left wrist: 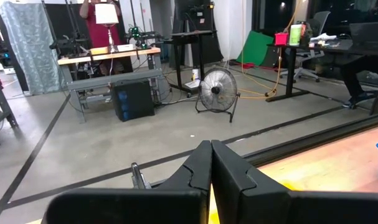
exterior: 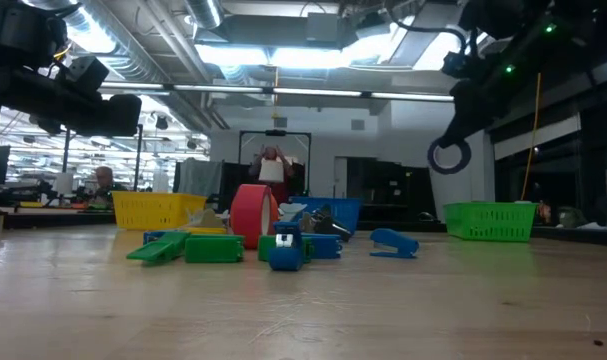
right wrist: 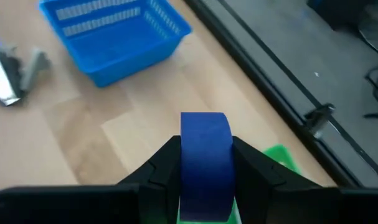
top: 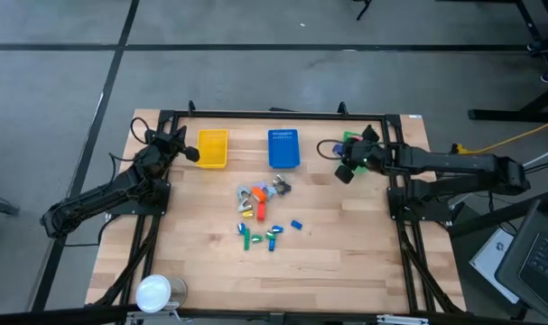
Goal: Pick and place Stapler, Stapler remover, tape
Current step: Put the blue tape into the green basket
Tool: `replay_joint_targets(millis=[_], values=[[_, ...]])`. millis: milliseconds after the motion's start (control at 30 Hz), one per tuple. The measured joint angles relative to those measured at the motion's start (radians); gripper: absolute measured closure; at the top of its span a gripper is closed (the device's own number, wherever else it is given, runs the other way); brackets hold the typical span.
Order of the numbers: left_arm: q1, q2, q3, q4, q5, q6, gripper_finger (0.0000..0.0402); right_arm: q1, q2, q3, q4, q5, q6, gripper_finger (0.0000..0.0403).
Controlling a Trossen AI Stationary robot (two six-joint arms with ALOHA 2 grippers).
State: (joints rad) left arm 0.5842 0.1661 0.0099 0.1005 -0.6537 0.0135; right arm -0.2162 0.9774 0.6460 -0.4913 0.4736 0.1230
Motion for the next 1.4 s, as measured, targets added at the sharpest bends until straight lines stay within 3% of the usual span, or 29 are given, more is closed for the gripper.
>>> replay_joint_targets(millis=[533, 733, 1100, 1400], values=[[0.0, 0.0, 0.0, 0.0, 0.0, 0.0, 0.04, -0.214, -0.018, 0.0, 0.01, -0.014, 0.03, 0.0295], [0.0, 0.0, 0.0, 0.0, 0.0, 0.0, 0.04, -0.222, -0.018, -0.011, 0.019, -0.03, 0.038, 0.0295], [0.0, 0.0, 0.0, 0.0, 0.0, 0.0, 0.04, -0.223, -0.018, -0.171, 0.088, -0.075, 0.11, 0.0295], [0.0, 0.0, 0.0, 0.0, 0.0, 0.0, 0.04, -0.228, -0.018, -0.195, 0.083, -0.092, 0.044, 0.0295]])
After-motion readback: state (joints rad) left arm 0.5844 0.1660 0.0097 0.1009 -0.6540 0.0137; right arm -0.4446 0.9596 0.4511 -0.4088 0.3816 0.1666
